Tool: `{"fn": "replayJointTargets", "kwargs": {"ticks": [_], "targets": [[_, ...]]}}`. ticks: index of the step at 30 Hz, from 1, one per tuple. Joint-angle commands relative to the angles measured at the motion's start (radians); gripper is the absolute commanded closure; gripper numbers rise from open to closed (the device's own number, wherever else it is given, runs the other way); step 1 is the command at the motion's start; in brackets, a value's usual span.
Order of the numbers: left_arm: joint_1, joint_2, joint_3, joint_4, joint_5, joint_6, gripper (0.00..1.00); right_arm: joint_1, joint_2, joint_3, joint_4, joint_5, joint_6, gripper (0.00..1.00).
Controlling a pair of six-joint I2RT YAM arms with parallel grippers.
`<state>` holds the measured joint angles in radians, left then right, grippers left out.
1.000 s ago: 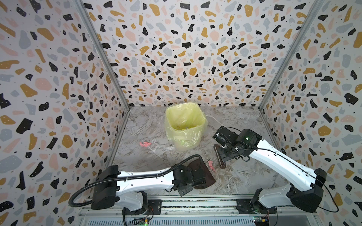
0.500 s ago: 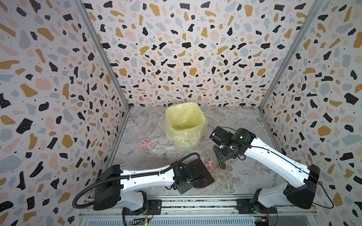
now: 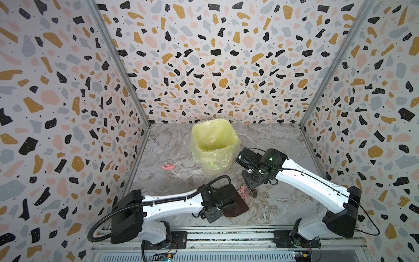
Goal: Sweep away the paper scraps from the table
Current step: 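Sweep the pink scrap into the dustpan with the right gripper's brush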
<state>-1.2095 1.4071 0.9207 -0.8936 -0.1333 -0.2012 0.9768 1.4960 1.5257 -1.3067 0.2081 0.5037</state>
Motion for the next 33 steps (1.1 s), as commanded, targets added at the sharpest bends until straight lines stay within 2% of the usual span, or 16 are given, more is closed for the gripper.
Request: {"fn": "replayJointTargets", "kwargs": {"ticks": [1,8,12,23,33], "targets": [[0.007,0.018,-0.014,0.002,0.018,0.012,1.0,0.035,0.004,0.053,0.015,-0.057,0.013,1.0],[0.008,0.032,-0.022,0.016,0.011,0.011,1.0,0.131,0.017,0.145,0.036,-0.165,0.046,1.0],[0.008,0.015,-0.028,0.025,-0.007,0.005,1.0,0.131,-0.008,0.181,-0.016,-0.115,0.069,1.0],[0.01,-0.09,-0.033,0.037,-0.056,-0.012,1.0,-0.027,-0.212,0.081,0.0,0.012,0.14,1.0],[0.007,-0.202,0.047,-0.012,-0.091,-0.022,1.0,-0.148,-0.366,-0.02,0.067,0.016,0.156,1.0]]}}
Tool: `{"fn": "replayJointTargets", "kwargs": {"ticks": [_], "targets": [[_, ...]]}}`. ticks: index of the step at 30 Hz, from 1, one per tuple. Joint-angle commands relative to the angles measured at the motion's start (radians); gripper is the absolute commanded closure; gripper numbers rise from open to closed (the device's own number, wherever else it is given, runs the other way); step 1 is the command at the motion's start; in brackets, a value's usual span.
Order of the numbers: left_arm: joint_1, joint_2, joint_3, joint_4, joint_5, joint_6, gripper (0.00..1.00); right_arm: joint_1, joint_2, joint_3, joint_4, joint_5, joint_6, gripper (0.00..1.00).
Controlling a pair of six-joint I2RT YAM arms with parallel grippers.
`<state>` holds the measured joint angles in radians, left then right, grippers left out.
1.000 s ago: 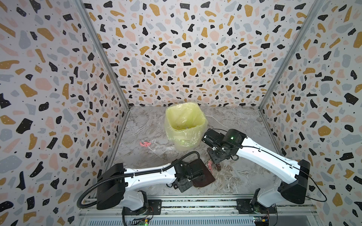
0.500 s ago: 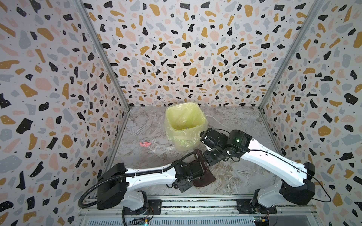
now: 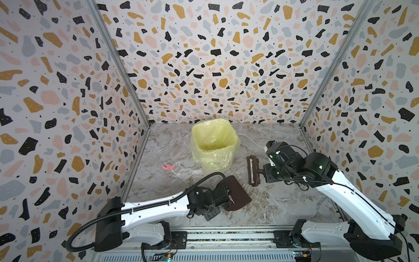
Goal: Sweep away the paper scraps from the table
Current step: 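Sweep the pink scrap into the dustpan with the right gripper's brush, then lift the dustpan toward the bin with the left gripper while the right withdraws the brush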
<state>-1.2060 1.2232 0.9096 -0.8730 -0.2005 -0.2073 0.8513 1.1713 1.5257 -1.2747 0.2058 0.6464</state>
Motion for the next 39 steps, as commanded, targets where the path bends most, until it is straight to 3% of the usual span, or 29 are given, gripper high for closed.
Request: {"fn": "replayJointTargets", "kwargs": {"ticks": [1,17,29,34,39], "targets": [[0.002,-0.018,0.083,-0.054,-0.023,-0.018,1.0,-0.033,-0.053,-0.033,0.042,0.013,0.013,1.0],[-0.063,0.024,0.455,-0.361,-0.077,-0.032,1.0,-0.144,-0.149,-0.153,0.106,-0.048,-0.036,1.0],[-0.063,0.047,0.638,-0.464,-0.136,-0.055,1.0,-0.193,-0.172,-0.193,0.14,-0.083,-0.073,1.0],[-0.047,0.024,0.672,-0.476,-0.176,-0.076,1.0,-0.218,-0.187,-0.213,0.166,-0.102,-0.091,1.0],[0.023,0.004,0.701,-0.476,-0.188,-0.069,1.0,-0.233,-0.194,-0.224,0.182,-0.117,-0.102,1.0]]}}
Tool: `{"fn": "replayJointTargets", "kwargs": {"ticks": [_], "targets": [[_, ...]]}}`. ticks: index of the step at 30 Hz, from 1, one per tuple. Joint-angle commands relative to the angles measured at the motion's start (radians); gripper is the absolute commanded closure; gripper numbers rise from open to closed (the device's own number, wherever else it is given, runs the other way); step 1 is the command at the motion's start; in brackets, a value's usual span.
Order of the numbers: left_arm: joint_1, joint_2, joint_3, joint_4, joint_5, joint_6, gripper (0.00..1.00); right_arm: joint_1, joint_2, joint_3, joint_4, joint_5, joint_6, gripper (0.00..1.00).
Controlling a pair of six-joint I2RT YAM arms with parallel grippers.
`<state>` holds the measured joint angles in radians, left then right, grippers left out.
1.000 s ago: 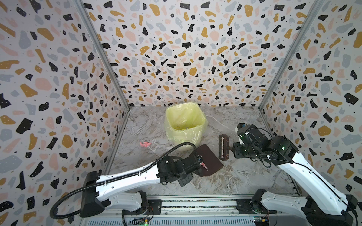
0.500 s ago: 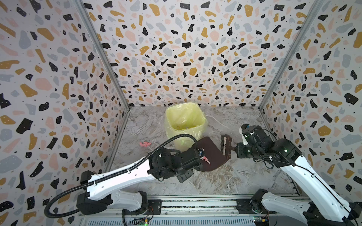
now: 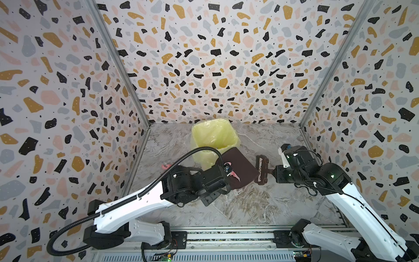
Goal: Sweep away the paper scraps from the table
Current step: 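Lift the dustpan toward the bin with the left gripper while the right withdraws the brush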
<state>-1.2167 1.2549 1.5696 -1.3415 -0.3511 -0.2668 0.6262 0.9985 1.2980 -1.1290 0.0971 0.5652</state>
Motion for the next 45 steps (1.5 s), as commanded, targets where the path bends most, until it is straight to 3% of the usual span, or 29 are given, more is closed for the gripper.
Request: {"fn": "replayJointTargets", "kwargs": {"ticks": [1,12,19,28,38,45], "targets": [[0.051,-0.029,0.047,-0.008,-0.034,-0.007,1.0,-0.01,-0.022,0.002,0.037,-0.012,-0.023,1.0],[0.218,-0.042,0.103,-0.006,-0.048,0.003,1.0,-0.079,0.001,0.031,0.038,-0.046,-0.103,1.0],[0.384,0.004,0.156,0.02,-0.042,0.059,1.0,-0.156,0.052,0.065,0.073,-0.119,-0.206,1.0],[0.501,0.08,0.178,0.035,-0.072,0.134,1.0,-0.249,0.071,0.025,0.134,-0.25,-0.292,1.0],[0.56,0.165,0.219,0.035,-0.121,0.258,1.0,-0.281,0.116,0.032,0.139,-0.332,-0.344,1.0],[0.574,0.244,0.263,0.045,-0.221,0.352,1.0,-0.286,0.129,0.065,0.07,-0.334,-0.367,1.0]]}}
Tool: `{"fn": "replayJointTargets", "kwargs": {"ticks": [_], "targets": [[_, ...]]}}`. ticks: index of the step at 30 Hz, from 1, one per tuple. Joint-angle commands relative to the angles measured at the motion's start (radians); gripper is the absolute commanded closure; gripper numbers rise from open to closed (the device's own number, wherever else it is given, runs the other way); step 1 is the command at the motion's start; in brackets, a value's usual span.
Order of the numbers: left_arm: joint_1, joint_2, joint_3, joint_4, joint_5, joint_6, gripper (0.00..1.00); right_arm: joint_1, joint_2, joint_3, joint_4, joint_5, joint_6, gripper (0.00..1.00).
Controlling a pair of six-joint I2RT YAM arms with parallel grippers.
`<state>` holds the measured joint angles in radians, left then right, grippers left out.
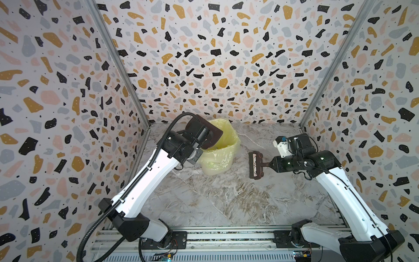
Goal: Sweep away the paper scraps from the table
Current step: 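Lift the dustpan toward the bin with the left gripper while the right withdraws the brush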
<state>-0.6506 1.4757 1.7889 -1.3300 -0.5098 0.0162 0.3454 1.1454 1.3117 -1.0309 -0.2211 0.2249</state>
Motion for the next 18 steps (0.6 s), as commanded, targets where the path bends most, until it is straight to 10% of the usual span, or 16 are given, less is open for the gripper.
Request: {"fn": "replayJointTargets", "kwargs": {"ticks": [1,10,18], "targets": [[0.009,0.037,0.057,0.039,-0.064,0.08,1.0,-0.009,-0.017,0.05,-0.035,-0.016,-0.03,1.0],[0.008,0.116,0.109,0.035,-0.218,0.15,1.0,-0.014,-0.017,0.081,-0.092,-0.018,-0.027,1.0],[-0.08,0.111,0.035,0.106,-0.567,0.333,1.0,-0.014,-0.017,0.09,-0.127,-0.011,-0.019,1.0]]}}
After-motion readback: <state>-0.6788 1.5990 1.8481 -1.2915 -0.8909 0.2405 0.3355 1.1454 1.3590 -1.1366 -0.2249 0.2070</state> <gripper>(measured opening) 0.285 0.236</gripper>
